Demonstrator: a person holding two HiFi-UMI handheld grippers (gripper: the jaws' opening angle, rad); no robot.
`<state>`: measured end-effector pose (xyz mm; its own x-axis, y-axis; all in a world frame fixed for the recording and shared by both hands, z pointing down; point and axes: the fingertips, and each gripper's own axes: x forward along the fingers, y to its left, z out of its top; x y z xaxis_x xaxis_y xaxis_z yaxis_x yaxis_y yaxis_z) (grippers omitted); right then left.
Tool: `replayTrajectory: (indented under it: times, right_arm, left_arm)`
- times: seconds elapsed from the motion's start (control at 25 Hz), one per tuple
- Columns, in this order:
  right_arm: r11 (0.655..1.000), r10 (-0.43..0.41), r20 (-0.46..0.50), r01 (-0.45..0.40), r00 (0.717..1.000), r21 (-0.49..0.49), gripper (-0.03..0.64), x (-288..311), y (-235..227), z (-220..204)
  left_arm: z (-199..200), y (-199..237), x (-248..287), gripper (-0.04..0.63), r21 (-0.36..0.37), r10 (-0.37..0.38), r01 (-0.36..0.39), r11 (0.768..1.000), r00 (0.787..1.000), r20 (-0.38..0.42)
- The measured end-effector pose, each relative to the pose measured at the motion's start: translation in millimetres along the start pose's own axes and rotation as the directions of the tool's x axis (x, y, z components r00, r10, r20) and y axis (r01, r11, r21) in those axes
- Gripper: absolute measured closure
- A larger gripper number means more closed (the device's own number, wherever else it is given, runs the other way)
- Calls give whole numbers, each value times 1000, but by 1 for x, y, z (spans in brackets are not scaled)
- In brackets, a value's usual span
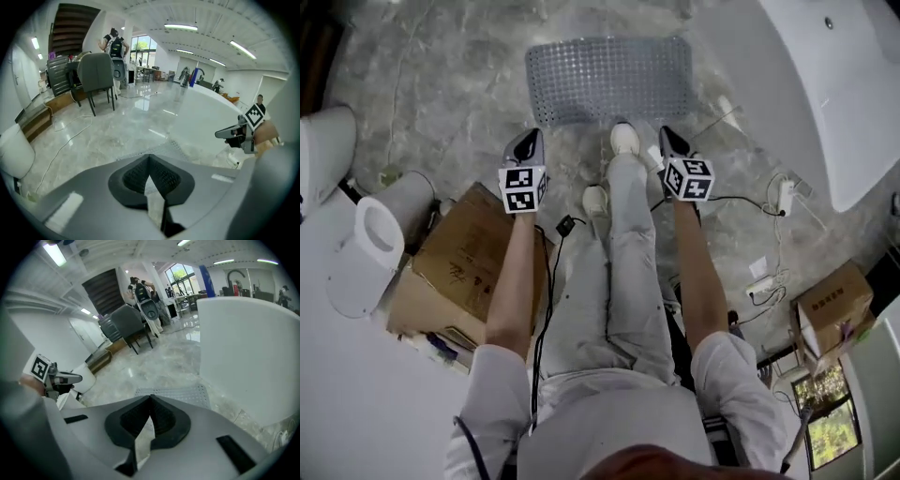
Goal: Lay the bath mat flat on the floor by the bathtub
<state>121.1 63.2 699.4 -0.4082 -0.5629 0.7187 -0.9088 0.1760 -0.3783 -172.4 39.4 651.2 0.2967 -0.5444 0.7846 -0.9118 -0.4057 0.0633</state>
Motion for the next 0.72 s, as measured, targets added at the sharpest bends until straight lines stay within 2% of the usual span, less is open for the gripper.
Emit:
replayTrajectory:
  times: [0.08, 0.16, 0.24, 0.36, 0.52, 0.72]
  right_arm:
    - [999, 36, 20, -36, 999, -14, 615, -48, 44, 30]
    - [997, 67, 67, -63, 996, -54, 615, -91, 80, 71]
    - [993, 86, 116, -76, 990, -89, 615, -139, 113, 107]
    - [983, 113, 214, -78, 970, -166, 615, -211, 162, 161]
    - [940, 178, 357, -50, 917, -339, 615, -297, 229, 229]
    - [870, 220, 509, 69, 832, -488, 617, -401, 294, 290]
  left_arm:
    - [29, -19, -52, 597, -53, -15, 16, 998, 1000, 23]
    - [66, -37, -94, 597, -70, -41, 46, 996, 997, 66]
    - [99, -60, -139, 597, -50, -80, 85, 995, 991, 106]
    - [151, -89, -206, 597, 20, -129, 128, 992, 972, 195]
    - [218, -108, -288, 597, 83, -161, 140, 987, 925, 344]
    - [273, -130, -386, 597, 138, -195, 145, 980, 850, 489]
